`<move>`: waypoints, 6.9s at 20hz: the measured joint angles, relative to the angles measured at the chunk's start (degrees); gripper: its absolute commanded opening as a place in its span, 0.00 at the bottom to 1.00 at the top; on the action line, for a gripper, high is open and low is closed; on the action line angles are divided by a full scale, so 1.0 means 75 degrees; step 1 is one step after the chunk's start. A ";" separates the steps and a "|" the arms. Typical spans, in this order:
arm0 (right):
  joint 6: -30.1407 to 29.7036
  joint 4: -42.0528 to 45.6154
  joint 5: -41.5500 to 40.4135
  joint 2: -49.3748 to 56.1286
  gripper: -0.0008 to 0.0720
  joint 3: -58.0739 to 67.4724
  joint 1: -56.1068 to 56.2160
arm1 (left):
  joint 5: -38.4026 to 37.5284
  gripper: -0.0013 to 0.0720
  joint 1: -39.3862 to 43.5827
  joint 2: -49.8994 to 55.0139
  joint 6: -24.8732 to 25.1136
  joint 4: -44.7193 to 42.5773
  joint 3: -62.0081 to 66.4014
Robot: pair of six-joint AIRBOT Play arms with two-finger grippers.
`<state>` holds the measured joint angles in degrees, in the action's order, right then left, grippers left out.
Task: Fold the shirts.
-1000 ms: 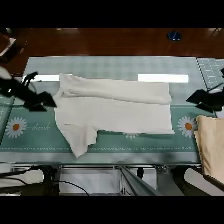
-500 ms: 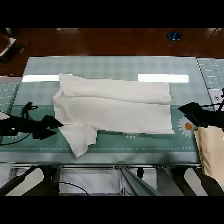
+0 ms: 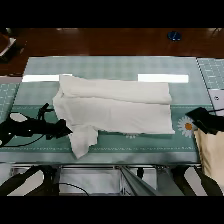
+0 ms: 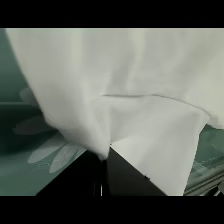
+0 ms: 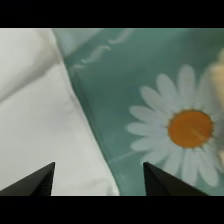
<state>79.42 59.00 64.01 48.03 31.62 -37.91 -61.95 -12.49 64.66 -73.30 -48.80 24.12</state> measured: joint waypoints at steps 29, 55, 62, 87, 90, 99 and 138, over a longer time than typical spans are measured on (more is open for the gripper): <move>-0.0562 -0.1445 -0.0006 0.3045 0.05 0.2544 0.2361 | -0.0274 0.04 0.0160 0.1515 0.0006 0.0309 0.4357; 0.0003 -0.1311 -0.0813 0.5712 0.86 0.4290 0.2022 | -0.0210 0.97 -0.0458 0.2766 -0.1116 -0.0918 0.6245; -0.0385 -0.2299 -0.1212 0.6490 0.05 0.4304 0.2757 | 0.2317 0.85 0.0880 0.0635 -0.0676 -0.0210 0.3351; 0.1020 0.0289 0.1655 -0.2538 0.05 0.2515 0.2973 | 0.1207 0.04 0.8743 0.6618 -0.2022 0.0411 0.9938; 0.1081 0.0108 0.1629 -0.2602 0.05 0.2503 0.2973 | 0.0988 0.04 0.8746 0.6747 -0.2183 0.0595 1.0136; 0.1017 -0.1413 0.0382 -0.0799 0.05 0.2774 0.5097 | -0.0207 0.04 0.4776 0.3576 -0.1754 0.0417 0.9008; 0.3077 -0.0892 -0.3051 -0.0530 0.86 -0.1577 0.5141 | 0.0653 0.04 0.1341 -0.2894 -0.0714 -0.0119 0.1510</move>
<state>102.50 52.31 41.12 44.05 19.79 0.64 -57.06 -2.44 42.96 -78.65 -49.69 35.44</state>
